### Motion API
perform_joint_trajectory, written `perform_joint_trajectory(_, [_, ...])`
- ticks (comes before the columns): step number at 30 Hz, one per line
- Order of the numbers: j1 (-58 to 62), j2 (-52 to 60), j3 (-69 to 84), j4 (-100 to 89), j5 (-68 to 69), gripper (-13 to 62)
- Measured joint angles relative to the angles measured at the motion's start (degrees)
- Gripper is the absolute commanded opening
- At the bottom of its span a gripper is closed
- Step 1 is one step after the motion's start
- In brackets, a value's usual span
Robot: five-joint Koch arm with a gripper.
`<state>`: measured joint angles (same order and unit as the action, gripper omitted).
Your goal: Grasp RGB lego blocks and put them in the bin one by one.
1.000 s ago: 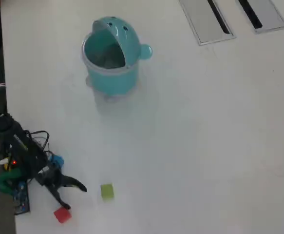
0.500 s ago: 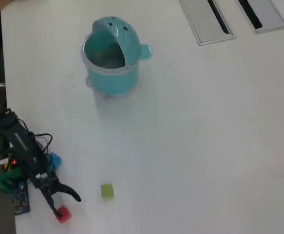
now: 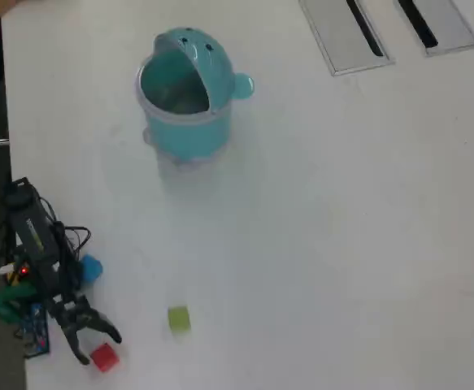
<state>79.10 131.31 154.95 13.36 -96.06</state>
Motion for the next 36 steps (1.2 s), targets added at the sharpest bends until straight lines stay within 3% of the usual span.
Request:
perform_joint_trajectory(17, [-0.79,-0.53,7.82,-4.31,0.18,32.9])
perform_joint_trajectory(36, [-0.44,-19.07,4.92,-15.38,0.62,30.3])
